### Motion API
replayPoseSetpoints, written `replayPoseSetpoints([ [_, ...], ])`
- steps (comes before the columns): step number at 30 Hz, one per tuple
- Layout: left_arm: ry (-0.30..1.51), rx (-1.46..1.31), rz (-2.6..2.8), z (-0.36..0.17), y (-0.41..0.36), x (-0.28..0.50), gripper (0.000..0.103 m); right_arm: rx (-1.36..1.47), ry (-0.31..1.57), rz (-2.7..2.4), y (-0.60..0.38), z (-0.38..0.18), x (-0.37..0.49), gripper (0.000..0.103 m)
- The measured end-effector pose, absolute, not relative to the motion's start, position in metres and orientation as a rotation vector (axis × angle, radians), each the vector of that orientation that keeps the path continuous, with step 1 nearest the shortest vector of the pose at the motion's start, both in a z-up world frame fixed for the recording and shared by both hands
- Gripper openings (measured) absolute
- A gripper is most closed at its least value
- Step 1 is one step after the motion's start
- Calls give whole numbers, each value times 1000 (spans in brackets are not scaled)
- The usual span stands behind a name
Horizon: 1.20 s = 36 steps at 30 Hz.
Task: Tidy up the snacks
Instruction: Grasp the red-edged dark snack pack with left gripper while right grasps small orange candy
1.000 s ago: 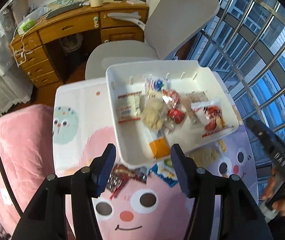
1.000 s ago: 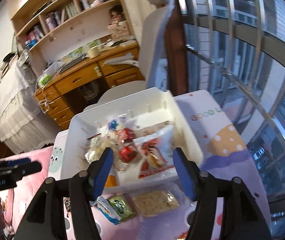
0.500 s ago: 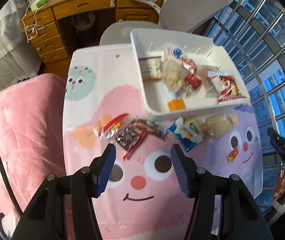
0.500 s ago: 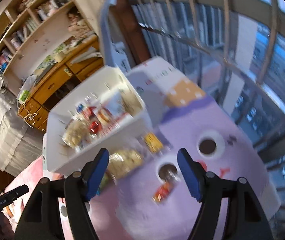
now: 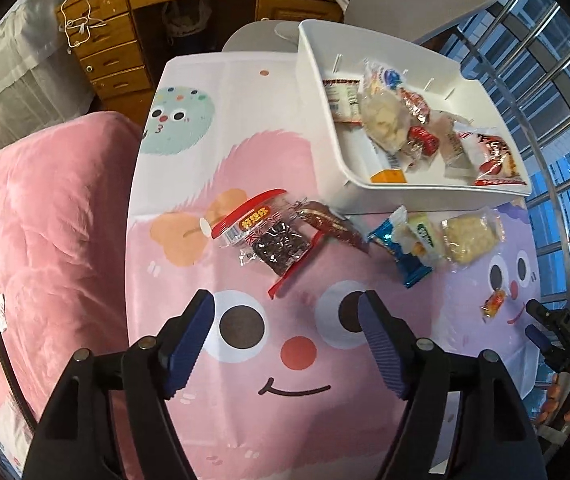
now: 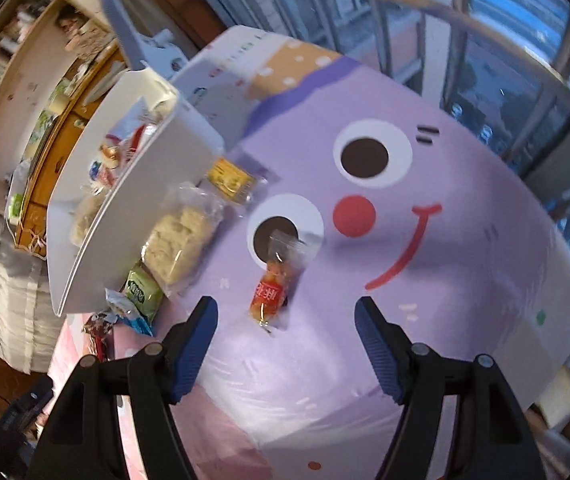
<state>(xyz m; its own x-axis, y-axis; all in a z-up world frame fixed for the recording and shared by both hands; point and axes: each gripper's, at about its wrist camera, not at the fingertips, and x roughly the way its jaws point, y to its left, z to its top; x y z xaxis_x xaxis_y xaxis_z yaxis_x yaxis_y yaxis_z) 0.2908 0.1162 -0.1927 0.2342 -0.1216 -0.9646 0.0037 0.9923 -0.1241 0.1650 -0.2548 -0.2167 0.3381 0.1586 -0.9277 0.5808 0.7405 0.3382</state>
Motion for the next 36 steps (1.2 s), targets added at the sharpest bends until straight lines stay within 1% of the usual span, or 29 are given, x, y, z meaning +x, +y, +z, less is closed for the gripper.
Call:
replayPoseSetpoints([
  [10, 1265, -82, -72, -225, 122, 314, 73, 790, 1272, -364, -256, -239, 174, 71],
  [17, 1229, -8, -100, -248, 114, 327, 73, 728, 1319, -360, -249, -243, 189, 71],
  [20, 1244, 23, -107, -259, 107, 333, 76, 689, 1357, -380, -245, -246, 196, 71],
  [23, 1256, 36, -105, -268, 102, 339, 76, 661, 1387, -392, -243, -248, 201, 71],
  [28, 1248, 41, -88, -280, 100, 347, 76, 624, 1435, -402, -239, -253, 207, 64],
  [30, 1235, 43, -94, -280, 100, 348, 76, 616, 1442, -404, -238, -255, 210, 58],
  [34, 1224, 77, -100, -285, 97, 350, 76, 605, 1443, -391, -236, -258, 214, 52],
  [35, 1231, 82, -100, -287, 97, 351, 75, 599, 1443, -386, -237, -259, 216, 50],
  [36, 1239, 81, -100, -290, 98, 352, 70, 591, 1443, -379, -235, -259, 218, 47],
])
